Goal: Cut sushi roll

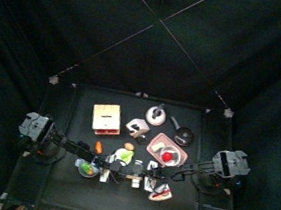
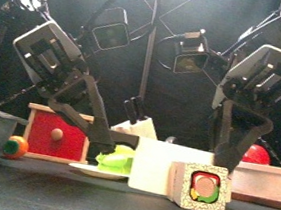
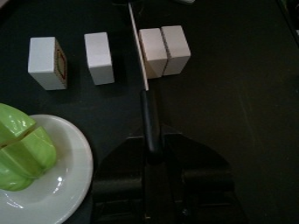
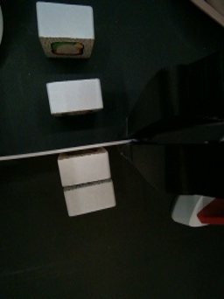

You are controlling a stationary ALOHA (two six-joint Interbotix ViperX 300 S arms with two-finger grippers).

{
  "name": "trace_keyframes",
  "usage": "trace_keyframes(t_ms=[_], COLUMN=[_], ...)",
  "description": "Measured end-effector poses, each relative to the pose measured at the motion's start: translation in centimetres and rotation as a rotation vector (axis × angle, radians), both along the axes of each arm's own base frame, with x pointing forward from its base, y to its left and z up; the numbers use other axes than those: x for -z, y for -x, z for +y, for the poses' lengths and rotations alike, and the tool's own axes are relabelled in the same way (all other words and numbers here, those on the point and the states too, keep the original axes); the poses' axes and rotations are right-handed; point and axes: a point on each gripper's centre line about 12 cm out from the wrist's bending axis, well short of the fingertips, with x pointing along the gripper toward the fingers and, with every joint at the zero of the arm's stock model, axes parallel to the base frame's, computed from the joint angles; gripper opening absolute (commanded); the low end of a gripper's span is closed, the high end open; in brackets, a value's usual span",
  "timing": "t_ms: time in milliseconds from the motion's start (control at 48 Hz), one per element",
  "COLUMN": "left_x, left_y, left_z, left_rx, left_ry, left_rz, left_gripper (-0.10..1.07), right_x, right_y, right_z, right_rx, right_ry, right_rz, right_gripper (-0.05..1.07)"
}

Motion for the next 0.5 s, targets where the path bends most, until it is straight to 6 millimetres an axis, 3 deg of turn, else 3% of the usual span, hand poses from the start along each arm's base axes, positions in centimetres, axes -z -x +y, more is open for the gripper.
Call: trace_keyframes(t_ms=[208,500], left_x=[-0.5,-3.1], left_y=[0.0,0.4], left_z=[0.0,-0.1], left_rx=[0.001,0.014], left_ry=[0.001,0.005], left_rz=[-0.008,-0.07], left_gripper=[0.44,0.44], right_x=[-0.4,-2.7], right_y=[-0.2,-0.2], right_z=[0.0,-0.1], right_rx=[-0.011,-0.031], right_ry=[0.011,0.026], right_rz=[-0.005,-0.064], right_gripper=[0.32,0.32])
